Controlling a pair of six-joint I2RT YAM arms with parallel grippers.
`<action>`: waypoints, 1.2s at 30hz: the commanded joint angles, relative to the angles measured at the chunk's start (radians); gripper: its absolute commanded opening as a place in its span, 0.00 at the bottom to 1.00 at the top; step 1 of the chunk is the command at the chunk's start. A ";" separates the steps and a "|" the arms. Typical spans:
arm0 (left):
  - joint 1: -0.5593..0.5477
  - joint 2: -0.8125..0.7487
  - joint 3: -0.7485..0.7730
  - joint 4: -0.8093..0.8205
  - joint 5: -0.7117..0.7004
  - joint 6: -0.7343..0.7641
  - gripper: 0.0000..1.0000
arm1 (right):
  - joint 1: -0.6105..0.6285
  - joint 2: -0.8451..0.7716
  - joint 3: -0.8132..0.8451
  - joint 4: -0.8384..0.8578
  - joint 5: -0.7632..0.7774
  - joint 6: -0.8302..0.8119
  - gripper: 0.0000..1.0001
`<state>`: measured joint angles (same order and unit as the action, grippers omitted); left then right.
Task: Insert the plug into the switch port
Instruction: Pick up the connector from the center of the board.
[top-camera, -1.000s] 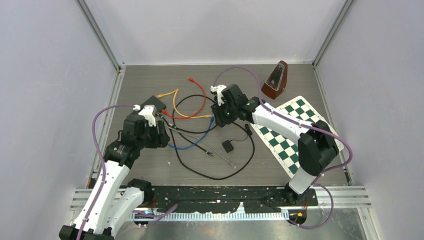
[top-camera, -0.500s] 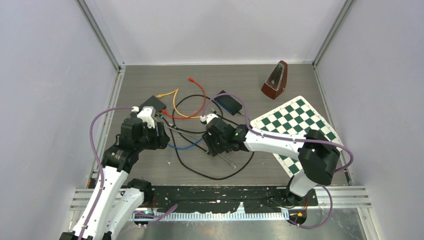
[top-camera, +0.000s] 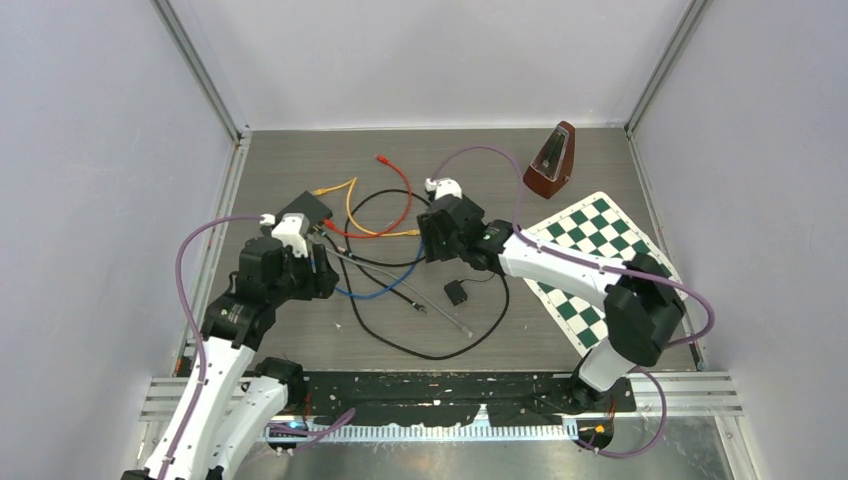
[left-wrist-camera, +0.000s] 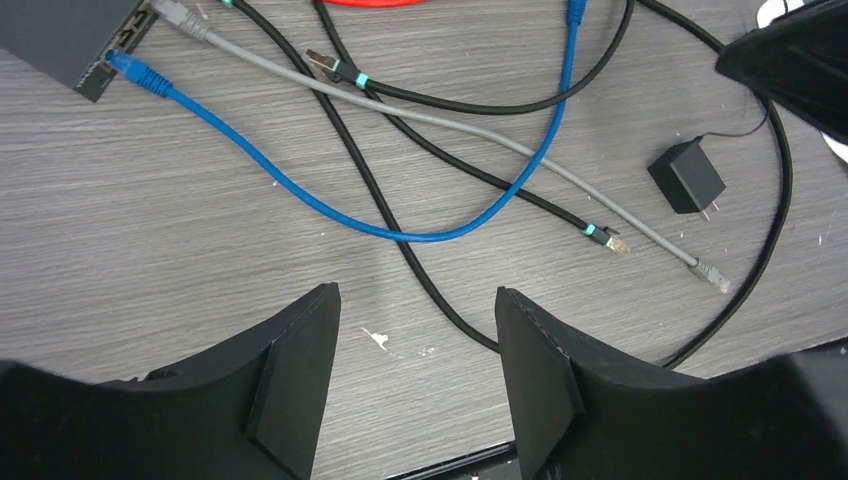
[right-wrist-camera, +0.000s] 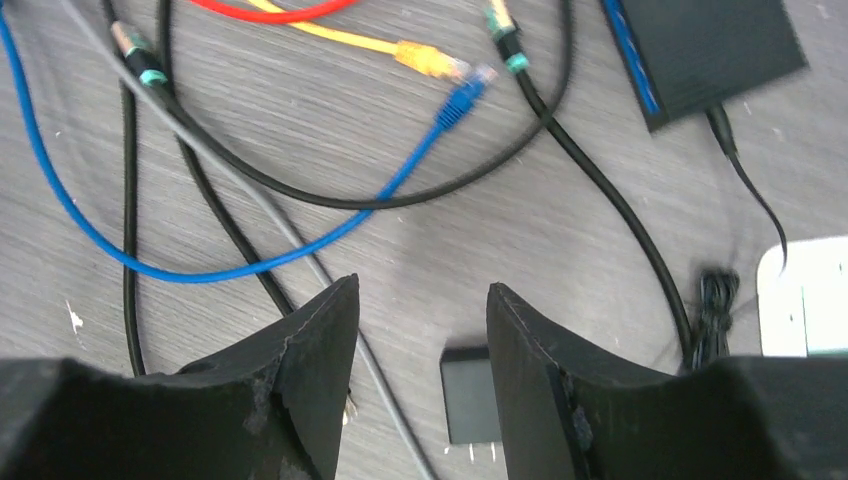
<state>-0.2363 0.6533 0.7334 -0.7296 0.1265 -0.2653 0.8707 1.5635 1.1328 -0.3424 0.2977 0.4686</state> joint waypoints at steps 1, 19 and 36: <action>0.001 -0.053 0.012 0.031 -0.130 -0.051 0.63 | 0.001 0.089 0.110 0.122 -0.197 -0.321 0.57; 0.001 -0.159 0.017 0.020 -0.265 -0.071 0.66 | 0.017 0.551 0.592 -0.058 -0.402 -0.656 0.56; 0.002 -0.162 -0.012 0.042 -0.248 -0.087 0.67 | 0.039 0.681 0.644 -0.098 -0.367 -0.697 0.39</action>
<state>-0.2363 0.4889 0.7303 -0.7341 -0.1230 -0.3370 0.9043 2.2570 1.7645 -0.4664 -0.0883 -0.2153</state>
